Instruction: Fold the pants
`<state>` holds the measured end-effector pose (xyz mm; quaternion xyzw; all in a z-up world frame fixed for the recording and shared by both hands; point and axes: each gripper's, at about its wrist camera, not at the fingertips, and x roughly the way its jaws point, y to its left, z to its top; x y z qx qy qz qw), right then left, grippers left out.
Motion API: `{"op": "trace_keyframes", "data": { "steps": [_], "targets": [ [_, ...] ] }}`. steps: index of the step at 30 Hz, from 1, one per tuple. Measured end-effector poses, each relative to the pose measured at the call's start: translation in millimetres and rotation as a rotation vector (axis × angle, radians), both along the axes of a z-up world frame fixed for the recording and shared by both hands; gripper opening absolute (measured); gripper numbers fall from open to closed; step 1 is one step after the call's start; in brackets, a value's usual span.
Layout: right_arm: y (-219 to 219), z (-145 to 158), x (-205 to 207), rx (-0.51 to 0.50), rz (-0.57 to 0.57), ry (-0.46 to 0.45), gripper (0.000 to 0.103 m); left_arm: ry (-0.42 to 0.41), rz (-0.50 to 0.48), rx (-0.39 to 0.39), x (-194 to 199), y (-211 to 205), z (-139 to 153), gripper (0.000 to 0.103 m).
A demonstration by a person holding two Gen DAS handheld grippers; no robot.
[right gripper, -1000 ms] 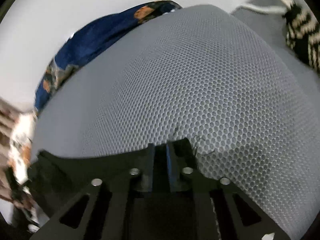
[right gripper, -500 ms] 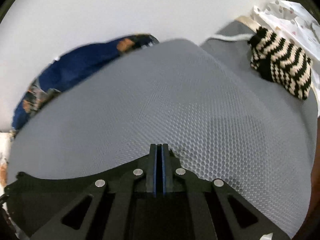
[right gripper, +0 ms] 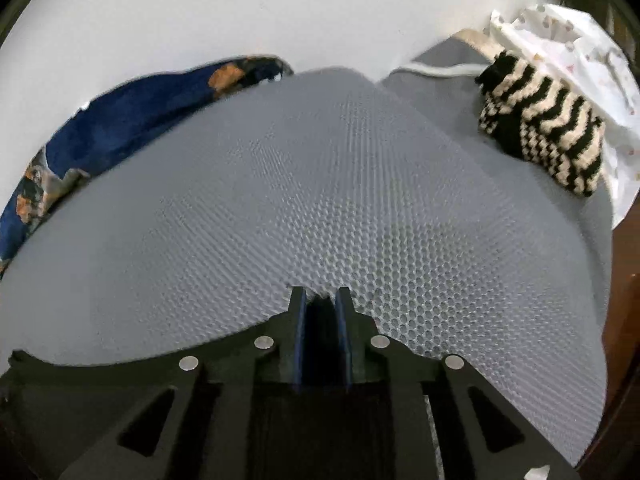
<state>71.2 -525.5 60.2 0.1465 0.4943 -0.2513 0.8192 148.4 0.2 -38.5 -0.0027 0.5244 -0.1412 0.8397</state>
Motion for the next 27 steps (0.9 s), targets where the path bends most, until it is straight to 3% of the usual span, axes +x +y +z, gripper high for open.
{"op": "trace_keyframes", "data": {
  "steps": [4, 7, 13, 17, 21, 24, 27],
  "targets": [
    [53.6, 19.5, 19.5, 0.057, 0.148, -0.022, 0.018, -0.038, -0.011, -0.019, -10.6, 8.1, 16.4, 0.039],
    [112.9, 20.8, 38.3, 0.142, 0.301, -0.034, 0.023, -0.079, -0.026, 0.023, -18.4, 15.5, 26.8, 0.042],
    [246.0, -6.1, 79.3, 0.318, 0.638, 0.024, 0.023, -0.101, 0.008, 0.043, -29.1, 49.5, 36.1, 0.048],
    [318.7, -27.6, 97.4, 0.427, 0.795, 0.071, 0.023, -0.088, 0.061, 0.063, -35.8, 82.0, 34.2, 0.049],
    [374.5, -42.2, 114.2, 0.477, 0.919, 0.114, 0.029, -0.074, 0.095, 0.061, -40.8, 108.4, 30.6, 0.049],
    [402.9, -50.2, 126.1, 0.473, 0.989, 0.146, 0.037, -0.038, 0.084, 0.019, -41.7, 116.2, 26.2, 0.049],
    [422.4, -59.1, 143.2, 0.441, 1.019, 0.178, 0.038, -0.031, 0.083, 0.018, -42.6, 117.4, 20.1, 0.049]
  ]
}}
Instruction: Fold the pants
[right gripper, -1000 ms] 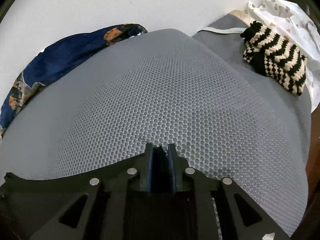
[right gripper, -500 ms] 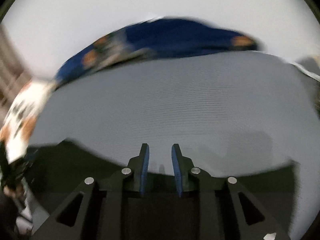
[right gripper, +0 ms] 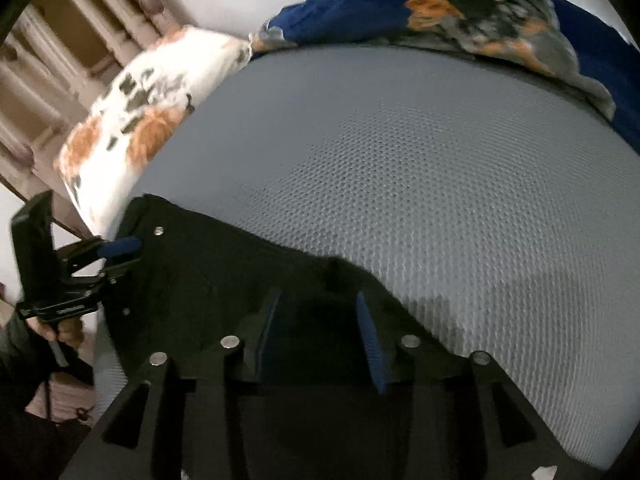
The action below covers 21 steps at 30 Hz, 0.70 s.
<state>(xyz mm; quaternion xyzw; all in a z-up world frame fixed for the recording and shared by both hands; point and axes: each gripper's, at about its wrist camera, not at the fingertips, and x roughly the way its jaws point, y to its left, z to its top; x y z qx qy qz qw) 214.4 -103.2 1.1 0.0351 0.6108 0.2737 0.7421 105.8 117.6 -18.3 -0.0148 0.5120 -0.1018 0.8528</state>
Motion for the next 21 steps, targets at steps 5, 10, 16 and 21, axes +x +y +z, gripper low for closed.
{"op": "trace_keyframes", "data": {
  "steps": [5, 10, 16, 21],
  "targets": [
    [10.9, -14.2, 6.5, 0.031, 0.045, 0.069, 0.031, 0.011, -0.007, -0.033, 2.4, 5.0, -2.6, 0.049],
    [9.1, -5.9, 8.2, 0.006, 0.016, -0.023, 0.006, 0.019, 0.003, -0.069, 4.0, 10.7, -1.2, 0.049],
    [10.9, -25.9, 14.0, -0.029, -0.023, -0.024, 0.005, 0.018, 0.000, -0.080, 6.5, 12.9, -1.4, 0.049],
    [-5.2, -18.0, 15.9, 0.005, -0.113, 0.006, 0.033, 0.009, -0.009, -0.058, 5.7, 11.0, -0.7, 0.049]
  ]
}}
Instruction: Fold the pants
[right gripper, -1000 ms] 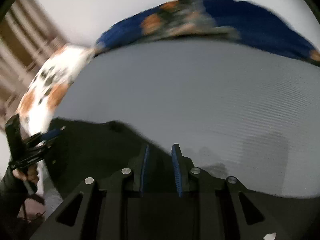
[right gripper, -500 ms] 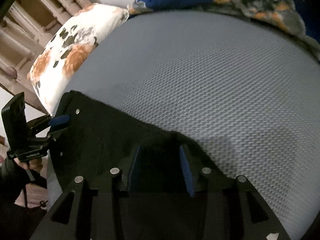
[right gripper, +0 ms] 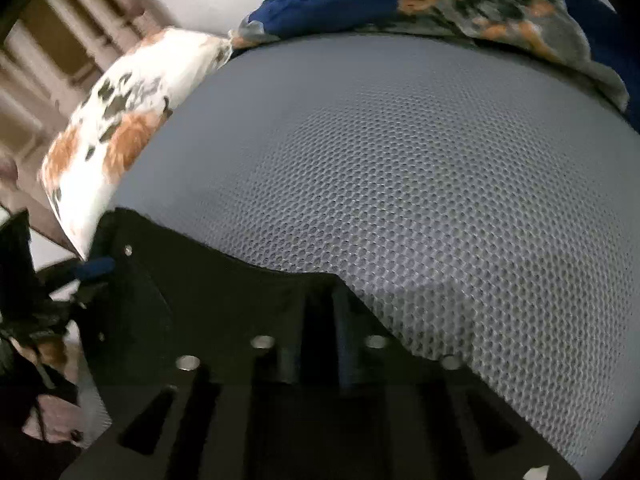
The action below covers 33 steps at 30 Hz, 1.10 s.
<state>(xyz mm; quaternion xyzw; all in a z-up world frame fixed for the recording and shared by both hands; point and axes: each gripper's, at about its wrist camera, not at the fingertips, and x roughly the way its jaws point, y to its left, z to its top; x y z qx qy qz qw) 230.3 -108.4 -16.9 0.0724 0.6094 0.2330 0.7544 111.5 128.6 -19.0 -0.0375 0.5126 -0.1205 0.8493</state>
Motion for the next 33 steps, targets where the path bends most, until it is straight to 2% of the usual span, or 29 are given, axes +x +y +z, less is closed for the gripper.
{"op": "trace_keyframes", "data": {
  "steps": [4, 9, 13, 19, 21, 24, 27, 29, 31, 33],
  "targets": [
    [-20.6, 28.5, -18.9, -0.011, -0.081, -0.058, 0.033, -0.014, -0.010, 0.048, -5.0, -7.8, 5.6, 0.049],
    [-49.2, 50.0, -62.5, -0.075, -0.157, -0.069, 0.033, 0.003, -0.043, 0.062, -16.1, -18.1, 7.3, 0.049],
    [-80.5, 49.7, -107.5, -0.153, -0.203, -0.041, 0.033, 0.027, -0.046, 0.133, -20.4, -23.6, -4.0, 0.050],
    [-142.6, 37.8, -160.2, -0.192, -0.332, 0.036, 0.031, 0.020, -0.035, 0.154, -21.4, -22.3, -9.9, 0.050],
    [-164.3, 39.6, -171.8, -0.170, -0.389, 0.031, 0.026, 0.018, -0.034, 0.156, -22.2, -22.5, -10.6, 0.050],
    [-193.6, 44.0, -187.5, -0.220, -0.452, 0.007, 0.026, 0.020, -0.023, 0.149, -21.9, -21.7, -11.1, 0.050],
    [-213.0, 46.3, -194.6, -0.197, -0.509, 0.006, 0.022, 0.013, -0.018, 0.155, -21.7, -22.2, -10.3, 0.050],
    [-218.4, 48.8, -197.2, -0.213, -0.534, -0.003, 0.022, -0.006, -0.013, 0.179, -24.6, -27.2, -6.6, 0.050],
    [-217.6, 53.1, -198.9, -0.231, -0.543, -0.016, 0.027, -0.035, -0.017, 0.191, -29.4, -35.6, 0.6, 0.050],
    [-212.1, 57.9, -199.3, -0.276, -0.541, -0.041, 0.028, -0.055, -0.022, 0.171, -34.2, -43.2, 7.2, 0.051]
  ]
}}
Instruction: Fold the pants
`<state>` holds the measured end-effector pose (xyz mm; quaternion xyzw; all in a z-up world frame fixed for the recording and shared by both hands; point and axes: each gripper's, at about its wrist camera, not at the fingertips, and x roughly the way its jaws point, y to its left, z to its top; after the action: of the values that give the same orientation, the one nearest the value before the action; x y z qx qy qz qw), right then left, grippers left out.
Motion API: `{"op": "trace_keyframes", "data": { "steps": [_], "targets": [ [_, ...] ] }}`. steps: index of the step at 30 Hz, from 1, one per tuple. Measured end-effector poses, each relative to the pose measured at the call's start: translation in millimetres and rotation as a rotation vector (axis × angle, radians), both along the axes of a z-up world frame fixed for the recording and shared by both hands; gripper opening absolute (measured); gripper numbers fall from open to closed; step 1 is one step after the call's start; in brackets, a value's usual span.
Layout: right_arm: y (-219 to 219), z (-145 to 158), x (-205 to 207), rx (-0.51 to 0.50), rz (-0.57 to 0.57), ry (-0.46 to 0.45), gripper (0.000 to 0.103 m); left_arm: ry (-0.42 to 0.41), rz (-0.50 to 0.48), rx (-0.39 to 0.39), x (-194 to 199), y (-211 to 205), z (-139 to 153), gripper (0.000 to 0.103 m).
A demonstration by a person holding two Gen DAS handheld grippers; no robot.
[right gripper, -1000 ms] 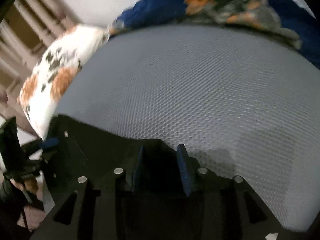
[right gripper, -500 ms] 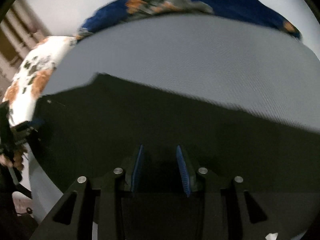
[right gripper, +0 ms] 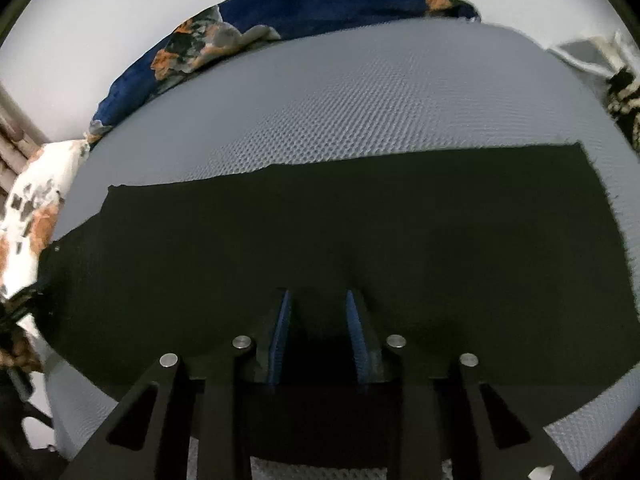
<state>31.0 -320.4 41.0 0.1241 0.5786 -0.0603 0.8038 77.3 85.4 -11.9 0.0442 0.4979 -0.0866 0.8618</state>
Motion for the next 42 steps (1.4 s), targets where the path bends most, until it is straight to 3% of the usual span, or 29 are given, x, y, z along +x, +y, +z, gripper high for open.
{"op": "trace_keyframes", "data": {
  "steps": [4, 8, 14, 15, 17, 18, 22, 27, 35, 37, 42],
  "targets": [
    [-1.2, 4.9, -3.2, -0.050, 0.024, -0.002, 0.030, -0.029, -0.035, -0.054, -12.7, -30.9, 12.7, 0.054],
    [-20.1, 6.1, -12.3, -0.098, -0.006, 0.007, 0.032, -0.024, -0.140, -0.077, -19.6, -74.2, 15.2, 0.057],
    [-73.1, 2.2, -30.1, -0.176, -0.087, 0.029, 0.029, 0.026, -0.247, -0.042, -18.9, -122.8, -10.2, 0.057],
    [-83.0, 3.0, -31.1, -0.229, -0.104, 0.049, 0.029, 0.037, -0.250, -0.032, -18.0, -125.3, -15.5, 0.057],
    [-99.7, 3.7, -32.0, -0.271, -0.122, 0.063, 0.040, 0.060, -0.233, 0.004, -14.1, -125.2, -27.3, 0.057],
    [-110.7, 3.7, -33.5, -0.262, -0.138, 0.067, 0.046, 0.069, -0.227, 0.022, -12.2, -124.2, -32.7, 0.057],
    [-142.4, 11.5, -40.2, -0.154, -0.175, 0.029, 0.047, 0.023, -0.236, 0.090, -11.4, -124.3, -36.7, 0.061],
    [-176.8, 25.7, -51.1, -0.026, -0.205, -0.036, 0.047, 0.050, -0.196, 0.010, -7.8, -121.5, -28.1, 0.061],
    [-238.2, 21.6, -71.4, 0.186, -0.295, -0.035, 0.048, 0.055, -0.251, -0.158, 3.5, -164.2, -10.3, 0.061],
    [-249.4, 16.1, -74.2, 0.258, -0.314, -0.025, 0.045, 0.067, -0.267, -0.179, 3.8, -181.5, -10.8, 0.061],
    [-262.6, 6.3, -83.0, 0.312, -0.326, -0.015, 0.039, 0.089, -0.316, -0.192, 8.8, -219.6, -14.6, 0.061]
  ]
}}
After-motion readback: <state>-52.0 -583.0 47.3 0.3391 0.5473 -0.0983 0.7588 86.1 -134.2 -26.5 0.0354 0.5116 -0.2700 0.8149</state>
